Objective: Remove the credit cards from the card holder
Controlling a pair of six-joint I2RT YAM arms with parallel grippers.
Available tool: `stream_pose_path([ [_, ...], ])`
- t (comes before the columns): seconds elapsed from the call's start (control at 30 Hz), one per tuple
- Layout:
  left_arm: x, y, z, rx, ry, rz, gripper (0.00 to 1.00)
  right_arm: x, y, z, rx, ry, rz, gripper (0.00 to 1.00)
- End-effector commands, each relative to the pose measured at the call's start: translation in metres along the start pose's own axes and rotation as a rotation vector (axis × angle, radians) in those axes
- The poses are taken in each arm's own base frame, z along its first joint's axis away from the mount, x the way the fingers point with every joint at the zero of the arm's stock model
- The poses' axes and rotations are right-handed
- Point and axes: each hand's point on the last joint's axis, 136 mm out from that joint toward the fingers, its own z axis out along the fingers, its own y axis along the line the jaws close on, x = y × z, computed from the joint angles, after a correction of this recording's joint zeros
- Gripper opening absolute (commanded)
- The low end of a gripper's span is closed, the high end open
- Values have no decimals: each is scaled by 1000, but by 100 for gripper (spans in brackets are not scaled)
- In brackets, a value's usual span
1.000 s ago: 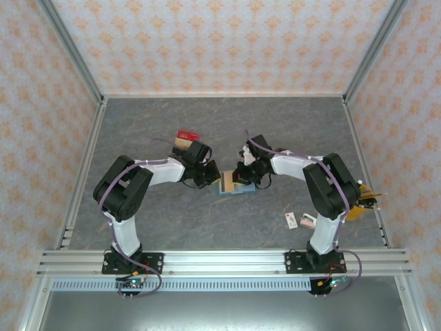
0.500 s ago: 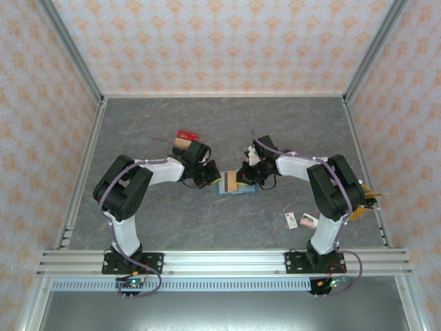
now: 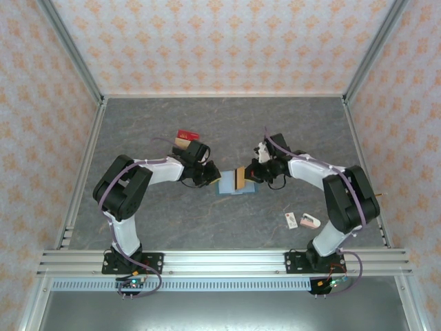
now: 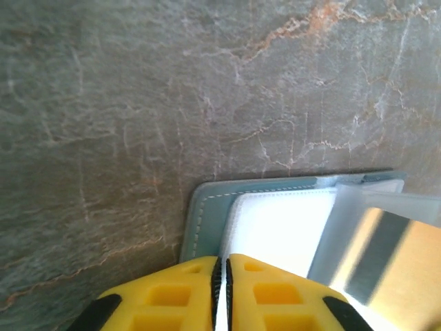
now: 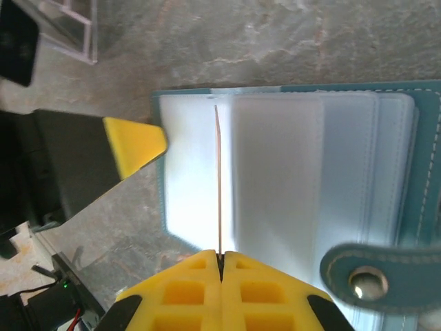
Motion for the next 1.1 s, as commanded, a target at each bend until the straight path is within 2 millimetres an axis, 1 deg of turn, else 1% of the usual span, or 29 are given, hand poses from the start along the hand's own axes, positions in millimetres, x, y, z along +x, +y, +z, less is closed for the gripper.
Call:
stream_pose_path([
  [0.0, -17, -4, -31, -45, -72, 49, 25, -1, 17, -18, -37, -36, -70, 0],
  [0.1, -25, -28, -56, 29, -102, 97, 38, -3, 33, -29, -83, -63, -103, 0],
  [0.2, -29, -50, -80, 139, -110, 127, 52, -6, 51, -39, -144, -89, -134, 0],
  [0.33, -23, -80, -106, 324, -87, 172, 64, -11, 78, -51, -251, -111, -163, 0],
  [0.43, -18, -98, -120, 436, -78, 205, 70, -16, 94, -57, -316, -122, -177, 0],
  [0.5, -15, -106, -128, 497, -80, 214, 71, -20, 104, -61, -358, -130, -182, 0],
  [0.63, -12, -114, -133, 560, -72, 222, 71, -23, 118, -64, -428, -127, -176, 0],
  [0.83, -7, -123, -132, 647, -36, 219, 70, -27, 125, -65, -478, -117, -155, 0],
  [1.0, -4, -130, -137, 708, -26, 234, 61, -32, 127, -63, -491, -125, -139, 0],
  [1.07, -3, -130, -139, 711, -29, 249, 54, -33, 126, -62, -491, -125, -132, 0],
])
